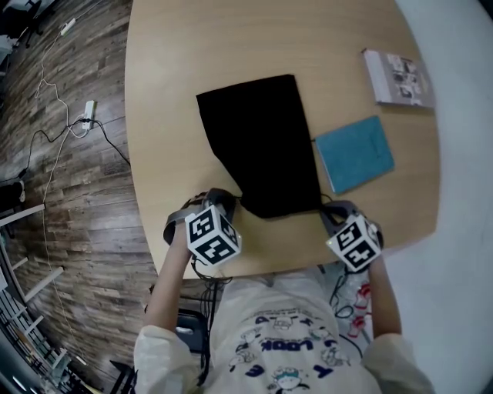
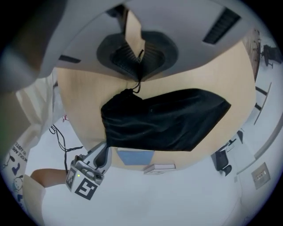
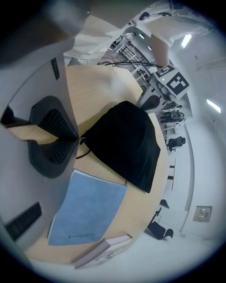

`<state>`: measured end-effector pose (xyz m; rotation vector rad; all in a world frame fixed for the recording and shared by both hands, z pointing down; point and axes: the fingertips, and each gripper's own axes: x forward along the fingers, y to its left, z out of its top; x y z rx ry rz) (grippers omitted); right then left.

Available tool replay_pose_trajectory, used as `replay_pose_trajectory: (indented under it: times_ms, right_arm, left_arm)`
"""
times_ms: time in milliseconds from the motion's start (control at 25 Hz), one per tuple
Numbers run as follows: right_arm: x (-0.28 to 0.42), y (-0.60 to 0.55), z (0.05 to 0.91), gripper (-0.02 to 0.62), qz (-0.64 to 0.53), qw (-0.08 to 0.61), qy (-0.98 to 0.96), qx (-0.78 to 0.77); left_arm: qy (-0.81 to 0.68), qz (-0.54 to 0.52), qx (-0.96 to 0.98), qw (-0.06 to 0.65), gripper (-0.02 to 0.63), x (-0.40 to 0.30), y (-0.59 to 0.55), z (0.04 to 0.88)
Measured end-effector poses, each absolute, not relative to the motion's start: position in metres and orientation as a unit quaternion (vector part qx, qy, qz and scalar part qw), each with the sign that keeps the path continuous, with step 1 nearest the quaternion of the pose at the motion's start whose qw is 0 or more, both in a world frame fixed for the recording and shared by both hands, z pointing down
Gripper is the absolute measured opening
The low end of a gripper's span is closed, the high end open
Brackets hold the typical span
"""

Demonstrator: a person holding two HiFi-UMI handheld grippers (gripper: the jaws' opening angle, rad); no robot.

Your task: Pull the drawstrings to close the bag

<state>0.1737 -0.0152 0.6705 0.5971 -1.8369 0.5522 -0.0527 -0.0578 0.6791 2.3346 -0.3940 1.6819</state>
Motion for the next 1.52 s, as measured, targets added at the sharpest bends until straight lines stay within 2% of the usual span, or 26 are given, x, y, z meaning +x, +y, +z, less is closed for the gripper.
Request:
replay_pose_trajectory:
  times_ms: [160,560,960,1520]
  right_arm:
    - [0.179,-0.030,0.655,0.005,0.222,0.524,-0.765,0.302]
    - [0.194,-0.090,0.590,0.006,0.177,0.470,-0.720,0.479]
    - [0.213,-0.153,0.515,0.006,0.172,0.355,-0.644,0.656]
    - [0.258,-0.169,0.461,0.006,0.142,0.263,-0.549,0.780]
  left_arm:
    - [-0.205,0.562,0.787,0.152,0.006,-0.064,-0.062,0.671]
    - [-0.420,0.448,0.738,0.279,0.006,-0.089,-0.094,0.618]
    - [-0.570,0.366,0.679,0.283,0.006,-0.117,-0.137,0.549]
    - [-0.676,0.305,0.620,0.256,0.006,-0.161,-0.152,0.497]
